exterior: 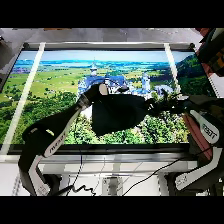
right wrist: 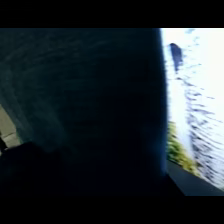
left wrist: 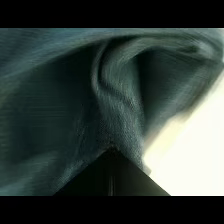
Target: Fold the clothes and pants, and hang the long-sleeved shirts on hangers.
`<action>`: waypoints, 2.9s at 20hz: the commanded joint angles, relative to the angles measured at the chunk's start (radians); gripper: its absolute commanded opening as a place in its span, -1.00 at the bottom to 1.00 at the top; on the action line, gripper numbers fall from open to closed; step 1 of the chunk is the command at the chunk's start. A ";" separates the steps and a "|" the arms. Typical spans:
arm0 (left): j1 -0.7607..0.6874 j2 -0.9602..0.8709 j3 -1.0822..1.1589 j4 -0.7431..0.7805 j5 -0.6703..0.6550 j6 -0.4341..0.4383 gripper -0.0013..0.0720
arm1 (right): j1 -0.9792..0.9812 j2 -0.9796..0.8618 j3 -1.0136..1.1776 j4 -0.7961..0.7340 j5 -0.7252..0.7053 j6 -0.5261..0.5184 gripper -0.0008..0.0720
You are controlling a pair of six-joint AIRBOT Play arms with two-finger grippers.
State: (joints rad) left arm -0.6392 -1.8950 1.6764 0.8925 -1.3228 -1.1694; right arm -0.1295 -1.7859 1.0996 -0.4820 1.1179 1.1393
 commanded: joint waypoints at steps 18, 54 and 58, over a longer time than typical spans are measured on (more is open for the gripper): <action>-0.070 0.529 -0.084 0.396 -0.025 -0.106 -0.92 | -0.068 0.295 0.062 0.343 -0.012 -0.213 -0.92; -0.052 0.674 -0.084 0.195 0.029 -0.140 -0.91 | -1.142 0.956 0.078 -0.742 0.086 0.720 0.00; -0.052 0.674 -0.084 0.195 0.029 -0.140 -0.91 | -0.825 0.956 0.144 -0.746 0.006 0.595 -0.92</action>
State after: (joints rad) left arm -0.6914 -1.2217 1.5929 1.0870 -1.2945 -1.3094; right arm -1.1496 -0.8265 1.2076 -1.2453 1.1702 1.8057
